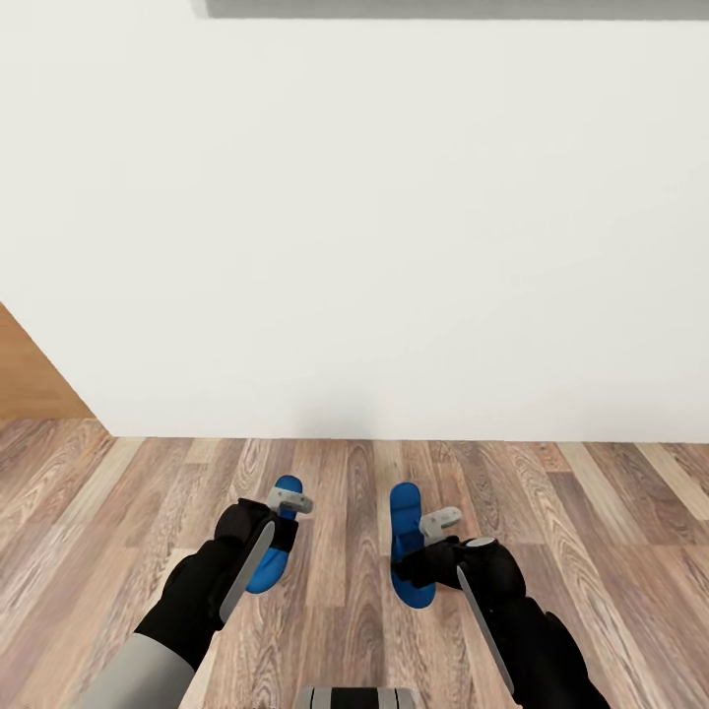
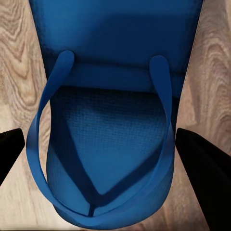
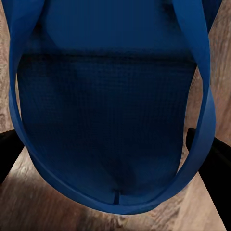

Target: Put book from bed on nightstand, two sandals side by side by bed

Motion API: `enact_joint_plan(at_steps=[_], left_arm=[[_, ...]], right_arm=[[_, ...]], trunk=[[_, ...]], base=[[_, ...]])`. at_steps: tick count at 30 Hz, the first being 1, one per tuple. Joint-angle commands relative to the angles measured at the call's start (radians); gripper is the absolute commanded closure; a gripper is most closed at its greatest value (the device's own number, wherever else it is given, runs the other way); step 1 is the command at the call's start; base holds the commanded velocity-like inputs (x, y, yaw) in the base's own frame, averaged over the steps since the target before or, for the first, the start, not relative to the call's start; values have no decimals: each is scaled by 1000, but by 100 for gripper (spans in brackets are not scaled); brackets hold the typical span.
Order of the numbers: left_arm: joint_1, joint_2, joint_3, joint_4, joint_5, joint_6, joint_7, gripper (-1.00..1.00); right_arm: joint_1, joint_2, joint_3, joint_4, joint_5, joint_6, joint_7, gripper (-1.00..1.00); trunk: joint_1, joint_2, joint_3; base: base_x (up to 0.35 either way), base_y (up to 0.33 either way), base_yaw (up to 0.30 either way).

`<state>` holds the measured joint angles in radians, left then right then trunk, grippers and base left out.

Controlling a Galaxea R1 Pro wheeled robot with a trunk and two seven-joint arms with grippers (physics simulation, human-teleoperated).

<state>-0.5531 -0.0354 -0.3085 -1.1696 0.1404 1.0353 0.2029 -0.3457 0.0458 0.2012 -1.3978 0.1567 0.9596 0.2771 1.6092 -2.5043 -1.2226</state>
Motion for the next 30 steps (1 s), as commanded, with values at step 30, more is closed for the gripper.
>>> enact_joint_plan(at_steps=[30], left_arm=[[-1, 0, -2, -2, 10, 3, 10, 100]], right_arm=[[0, 0, 0, -1, 10, 4, 8, 100]], trunk=[[0, 0, -40]], base=[[0, 0, 140]])
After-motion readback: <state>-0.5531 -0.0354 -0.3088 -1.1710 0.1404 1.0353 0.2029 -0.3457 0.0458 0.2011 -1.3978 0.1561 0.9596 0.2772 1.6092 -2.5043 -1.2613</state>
